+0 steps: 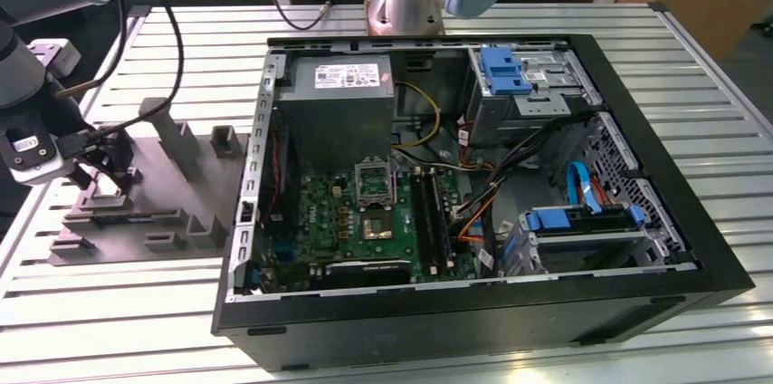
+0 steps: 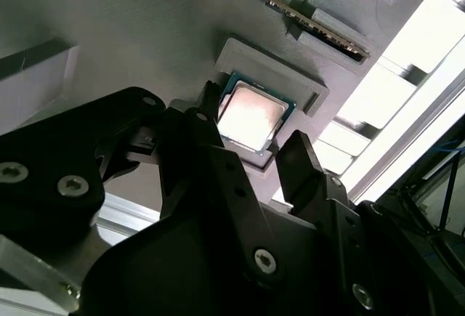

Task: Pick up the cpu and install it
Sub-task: 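Pick up the cpu and move it towards the insertion slot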

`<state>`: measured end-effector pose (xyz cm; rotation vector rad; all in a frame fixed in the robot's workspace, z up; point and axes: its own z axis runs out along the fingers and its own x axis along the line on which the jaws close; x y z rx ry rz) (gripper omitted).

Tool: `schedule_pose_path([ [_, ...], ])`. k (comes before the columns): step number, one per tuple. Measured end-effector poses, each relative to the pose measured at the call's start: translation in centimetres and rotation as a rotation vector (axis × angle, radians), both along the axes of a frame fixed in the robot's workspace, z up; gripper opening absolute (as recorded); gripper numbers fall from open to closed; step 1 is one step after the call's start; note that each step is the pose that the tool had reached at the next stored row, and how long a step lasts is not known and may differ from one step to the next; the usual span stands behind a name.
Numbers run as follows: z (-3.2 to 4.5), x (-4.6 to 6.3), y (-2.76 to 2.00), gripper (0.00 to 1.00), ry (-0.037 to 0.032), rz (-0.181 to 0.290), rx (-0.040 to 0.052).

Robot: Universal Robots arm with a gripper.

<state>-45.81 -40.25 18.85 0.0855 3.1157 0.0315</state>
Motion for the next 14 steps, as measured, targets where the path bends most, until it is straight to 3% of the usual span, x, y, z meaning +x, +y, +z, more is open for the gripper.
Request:
schedule_pose_path([
  [14, -0.3, -0.01, -0.17, 0.58, -0.0006, -0.005, -0.0021],
])
